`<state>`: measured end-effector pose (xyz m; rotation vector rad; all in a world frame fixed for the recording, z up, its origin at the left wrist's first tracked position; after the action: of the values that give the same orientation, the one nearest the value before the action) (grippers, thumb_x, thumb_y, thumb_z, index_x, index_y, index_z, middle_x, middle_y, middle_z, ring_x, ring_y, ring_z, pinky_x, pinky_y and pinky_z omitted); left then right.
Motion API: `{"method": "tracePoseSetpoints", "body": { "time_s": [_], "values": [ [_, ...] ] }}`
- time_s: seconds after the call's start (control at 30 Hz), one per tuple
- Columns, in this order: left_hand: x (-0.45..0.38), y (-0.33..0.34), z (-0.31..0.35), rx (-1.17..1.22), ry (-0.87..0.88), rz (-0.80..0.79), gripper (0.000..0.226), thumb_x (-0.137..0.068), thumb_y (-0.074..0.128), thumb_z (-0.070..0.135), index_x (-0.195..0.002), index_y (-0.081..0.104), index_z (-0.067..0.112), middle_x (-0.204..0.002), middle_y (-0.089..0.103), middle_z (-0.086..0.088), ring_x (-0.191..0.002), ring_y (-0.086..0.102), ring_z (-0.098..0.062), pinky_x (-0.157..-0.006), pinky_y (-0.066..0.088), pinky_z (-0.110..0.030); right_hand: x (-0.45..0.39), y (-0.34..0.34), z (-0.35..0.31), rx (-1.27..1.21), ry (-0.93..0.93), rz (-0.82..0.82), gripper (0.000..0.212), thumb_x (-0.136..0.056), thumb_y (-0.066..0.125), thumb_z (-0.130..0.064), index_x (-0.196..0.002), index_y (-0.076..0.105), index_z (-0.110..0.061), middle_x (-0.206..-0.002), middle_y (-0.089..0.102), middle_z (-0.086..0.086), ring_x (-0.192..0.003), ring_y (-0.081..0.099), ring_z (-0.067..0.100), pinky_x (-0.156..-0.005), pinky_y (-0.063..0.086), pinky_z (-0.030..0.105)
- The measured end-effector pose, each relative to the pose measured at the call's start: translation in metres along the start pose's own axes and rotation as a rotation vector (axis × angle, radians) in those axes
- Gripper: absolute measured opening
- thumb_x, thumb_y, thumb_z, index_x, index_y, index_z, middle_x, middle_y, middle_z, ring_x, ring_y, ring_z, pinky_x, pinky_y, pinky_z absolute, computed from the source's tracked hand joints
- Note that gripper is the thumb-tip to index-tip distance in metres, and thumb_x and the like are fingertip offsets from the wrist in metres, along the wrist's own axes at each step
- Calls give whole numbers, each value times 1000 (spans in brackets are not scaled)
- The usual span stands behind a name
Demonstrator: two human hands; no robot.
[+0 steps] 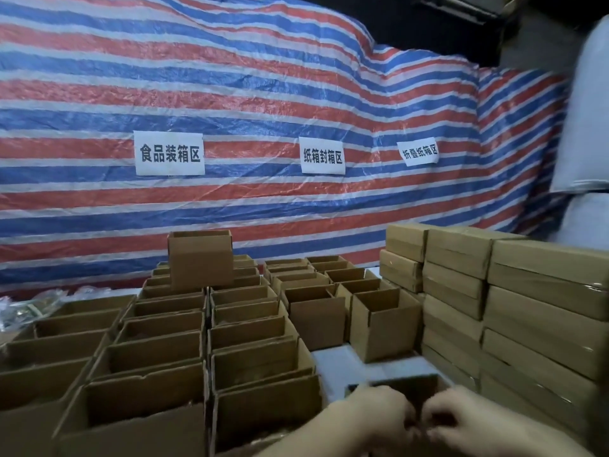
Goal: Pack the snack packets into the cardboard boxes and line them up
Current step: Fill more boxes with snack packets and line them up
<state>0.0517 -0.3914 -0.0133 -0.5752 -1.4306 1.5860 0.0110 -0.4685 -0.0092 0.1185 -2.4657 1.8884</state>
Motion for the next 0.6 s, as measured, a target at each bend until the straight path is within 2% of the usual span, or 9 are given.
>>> {"method": "tracePoseSetpoints", "body": {
  "time_s": [0.03,0.1,0.17,0.23,0.3,0.4,0.47,0.5,0.6],
  "values": [
    [8,9,10,29,16,-12,31,-103,47,27,-125,61,9,-132,57,-14,-129,48,-33,-111,29,-46,6,-5,-2,-59,33,-10,14,-94,62,-45,-82,69,-45,-90,67,-21,-90,62,-5,-83,47,16],
    [25,19,20,31,41,-2,31,-104,46,25,-127,59,10,-131,58,-14,-128,49,-32,-112,28,-48,20,-18,-1,-205,79,150,16,-99,59,-37,-88,70,-38,-99,67,-13,-97,61,0,-90,50,26],
    [44,21,29,7,72,74,31,-105,42,29,-122,60,11,-123,62,-15,-119,55,-32,-105,36,-47,28,-26,2,-133,153,315,17,-101,56,-33,-115,64,-39,-126,58,-13,-119,53,5,-107,43,34],
    [63,27,36,-9,80,119,32,-106,39,31,-120,60,12,-117,66,-14,-110,61,-32,-96,43,-45,35,-8,7,-5,249,249,48,-100,53,-41,-146,44,-36,-152,38,-12,-139,37,12,-117,32,35],
    [76,32,39,-29,83,166,33,-106,37,32,-117,60,12,-112,67,-13,-104,63,-31,-93,48,-45,36,8,3,-76,265,177,60,-99,57,-39,-154,35,-31,-158,29,-8,-138,38,13,-112,38,30],
    [99,35,44,-68,111,246,32,-106,37,32,-113,59,11,-106,68,-13,-97,64,-32,-85,48,-41,41,7,-14,-88,251,244,45,-94,65,-35,-135,49,-28,-135,43,-5,-111,54,8,-89,52,23],
    [117,41,48,-91,139,278,31,-106,37,31,-109,59,10,-101,68,-13,-92,65,-31,-75,44,-36,44,7,-30,-21,254,258,21,-92,65,-34,-107,51,-31,-112,51,-8,-91,53,5,-75,50,22],
    [127,44,49,-98,148,287,31,-106,37,32,-108,59,10,-99,68,-13,-89,65,-31,-72,42,-35,45,11,-38,7,248,242,17,-90,64,-33,-97,49,-31,-102,53,-9,-86,52,4,-70,47,23],
    [162,51,41,-136,147,323,35,-104,40,40,-104,61,12,-94,69,-8,-84,66,-26,-73,50,-36,48,34,-70,-28,213,168,10,-91,60,-31,-92,51,-34,-90,59,-8,-83,56,6,-65,43,23]
  ]
}}
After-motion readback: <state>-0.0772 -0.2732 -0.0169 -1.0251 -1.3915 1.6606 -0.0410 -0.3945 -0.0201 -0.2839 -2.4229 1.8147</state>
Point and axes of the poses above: each hand's wrist, its own x-axis away from the middle knuckle, its own y-axis out of the palm, z = x × y, the point moved 10 cm from there along -x, towards the middle knuckle
